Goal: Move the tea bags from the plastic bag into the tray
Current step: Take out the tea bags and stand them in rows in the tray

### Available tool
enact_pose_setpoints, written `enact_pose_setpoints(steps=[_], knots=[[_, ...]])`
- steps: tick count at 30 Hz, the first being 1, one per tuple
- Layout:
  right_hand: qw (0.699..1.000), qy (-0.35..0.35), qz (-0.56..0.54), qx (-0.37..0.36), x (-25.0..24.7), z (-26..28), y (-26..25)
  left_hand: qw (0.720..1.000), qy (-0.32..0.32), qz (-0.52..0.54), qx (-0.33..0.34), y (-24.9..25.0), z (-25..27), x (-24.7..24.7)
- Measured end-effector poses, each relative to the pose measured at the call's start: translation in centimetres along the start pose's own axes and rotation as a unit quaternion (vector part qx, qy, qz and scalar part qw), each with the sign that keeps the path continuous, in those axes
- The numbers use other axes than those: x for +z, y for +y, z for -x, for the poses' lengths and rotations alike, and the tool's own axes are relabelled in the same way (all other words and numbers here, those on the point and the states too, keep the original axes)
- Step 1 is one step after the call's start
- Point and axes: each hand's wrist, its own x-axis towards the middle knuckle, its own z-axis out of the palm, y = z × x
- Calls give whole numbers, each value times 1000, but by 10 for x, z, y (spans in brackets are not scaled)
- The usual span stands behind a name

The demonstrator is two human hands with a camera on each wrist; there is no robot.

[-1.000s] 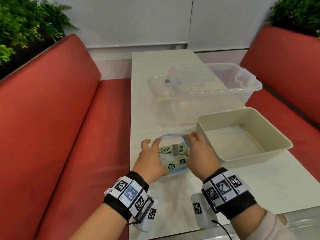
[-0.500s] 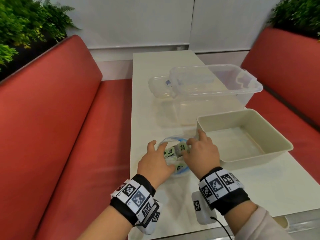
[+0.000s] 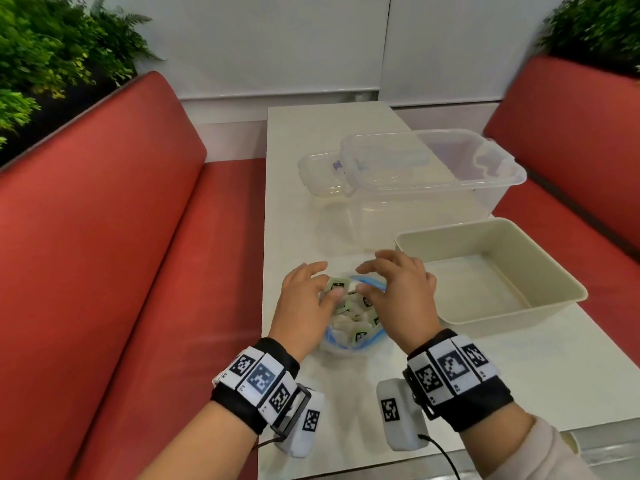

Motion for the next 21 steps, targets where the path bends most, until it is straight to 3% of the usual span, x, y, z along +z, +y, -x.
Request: enact_pose_setpoints(steps=[3, 5, 7, 10, 14, 17, 21], knots=[[986, -94, 141, -8, 2, 1, -1, 1000, -5, -18, -3, -5, 1, -2], [954, -171, 246, -16, 8, 5, -6, 999, -16, -30, -6, -8, 2, 0], [943, -161, 291, -34, 13, 7, -9, 999, -27, -43, -10, -10, 2, 3], [916, -198, 346, -40, 20, 9, -9, 998, -36, -57, -15, -11, 3, 6], [920, -188, 334, -80, 26, 7, -1, 997, -43, -55, -19, -11, 2, 6], [925, -218, 298, -88, 23, 5, -1, 997, -46, -54, -15, -10, 2, 5], [954, -202, 204, -92, 16, -2, 4, 999, -37, -16, -12, -6, 3, 0]])
